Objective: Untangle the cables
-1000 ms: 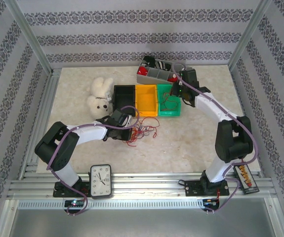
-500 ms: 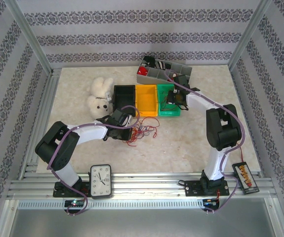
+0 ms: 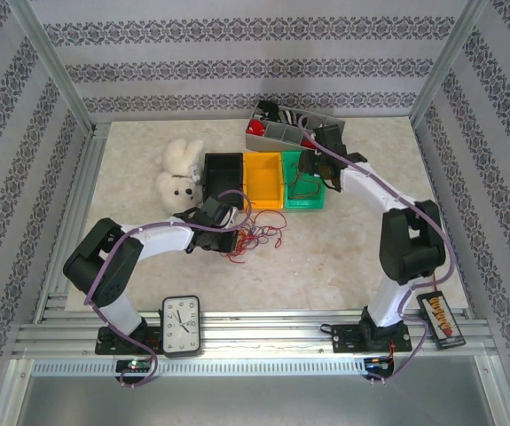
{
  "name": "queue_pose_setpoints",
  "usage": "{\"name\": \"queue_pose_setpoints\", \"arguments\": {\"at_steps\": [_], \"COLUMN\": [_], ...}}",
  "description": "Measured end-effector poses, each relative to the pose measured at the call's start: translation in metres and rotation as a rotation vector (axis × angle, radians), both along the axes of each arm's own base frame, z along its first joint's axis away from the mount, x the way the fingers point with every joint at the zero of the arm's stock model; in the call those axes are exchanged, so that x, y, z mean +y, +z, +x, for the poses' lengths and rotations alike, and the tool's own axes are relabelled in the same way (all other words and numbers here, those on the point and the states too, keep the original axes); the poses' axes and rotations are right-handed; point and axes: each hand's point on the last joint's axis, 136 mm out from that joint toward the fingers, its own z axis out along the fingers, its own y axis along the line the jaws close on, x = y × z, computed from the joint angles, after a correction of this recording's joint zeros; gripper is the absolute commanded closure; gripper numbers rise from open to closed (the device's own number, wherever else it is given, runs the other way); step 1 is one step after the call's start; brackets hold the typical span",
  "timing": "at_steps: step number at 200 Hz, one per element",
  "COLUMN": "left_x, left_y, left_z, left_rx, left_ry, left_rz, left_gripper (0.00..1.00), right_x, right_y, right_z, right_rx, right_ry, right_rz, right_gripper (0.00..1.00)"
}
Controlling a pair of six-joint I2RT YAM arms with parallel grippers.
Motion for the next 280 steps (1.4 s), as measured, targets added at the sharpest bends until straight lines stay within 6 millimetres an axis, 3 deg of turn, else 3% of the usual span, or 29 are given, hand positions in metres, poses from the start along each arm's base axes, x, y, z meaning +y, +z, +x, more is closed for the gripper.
{"name": "queue_pose_setpoints", "arguments": {"at_steps": [25,44,65,94,114,177,280], "left_x": [0.000,-0.001,-0.001,-0.003,-0.006,-0.021,-0.024], "left_y": [0.000,0.000,0.000,0.000,0.001,0.002,0.001], "left_z": [0.000,0.000,-0.001,-0.001,-0.001,-0.014,-0.021], "left_rx": [-0.003,-0.006,-0.008,-0.012,-0.012,0.024,0.065], "left_ry": [-0.008,-0.018,-0.028,-0.050,-0.075,-0.176,-0.259], "left_rz": [0.001,0.001,0.001,0.001,-0.008,-0.049,-0.032], "left_gripper": [1.00,1.00,1.00,1.00,1.00,1.00,1.00], "right_x": [-0.006,0.006,0.044,0.107,0.123,0.124,0.106], "right_y": [0.026,0.026,0.008,-0.038,-0.059,-0.094,-0.108], "right_z": [-0.017,-0.039,-0.077,-0.148,-0.179,-0.183,-0.172], "right_rx": [-0.063,-0.067,-0.016,0.114,0.184,0.267,0.268], "right_ry": [0.008,0.086,0.269,0.553,0.646,0.681,0.632], "right_rz": [-0.005,0.014,0.048,0.064,0.060,0.010,-0.101], "right_gripper": [0.47,0.48,0.48,0.48,0.48,0.47,0.46]}}
